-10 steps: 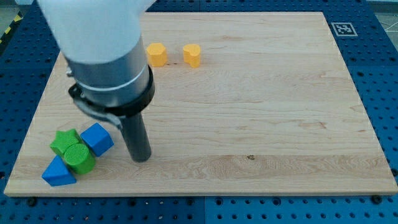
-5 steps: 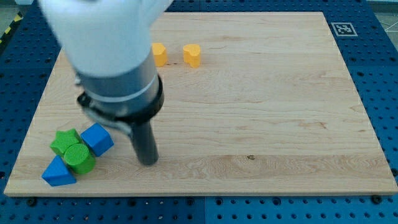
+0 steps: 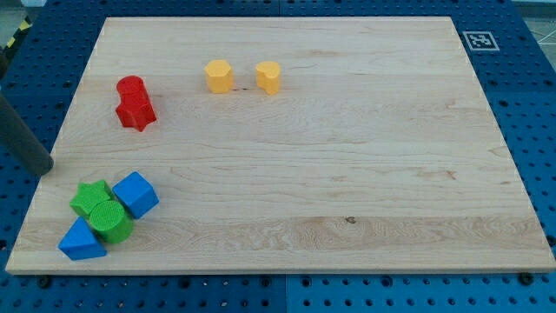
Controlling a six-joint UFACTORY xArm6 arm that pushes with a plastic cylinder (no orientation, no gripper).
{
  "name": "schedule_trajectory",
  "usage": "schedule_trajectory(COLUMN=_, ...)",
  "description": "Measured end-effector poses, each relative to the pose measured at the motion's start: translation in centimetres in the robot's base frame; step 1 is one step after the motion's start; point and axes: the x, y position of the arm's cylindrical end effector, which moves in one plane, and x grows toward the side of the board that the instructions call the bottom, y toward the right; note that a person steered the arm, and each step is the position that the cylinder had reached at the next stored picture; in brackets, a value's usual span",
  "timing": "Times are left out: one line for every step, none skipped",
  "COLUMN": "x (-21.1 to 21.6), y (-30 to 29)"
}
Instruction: Slide the blue triangle slightly right
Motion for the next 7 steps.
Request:
schedule_trajectory(x=6.3, y=0.0)
schedule_trajectory(x=11.8, y=0.3)
schedule_trajectory(x=11.8, y=2.0)
schedule_trajectory(x=11.7, y=4.7)
schedule_trajectory(x=11.8, y=6.0)
schedule_trajectory(x=11.8, y=6.2)
schedule_trajectory(x=11.8, y=7.5)
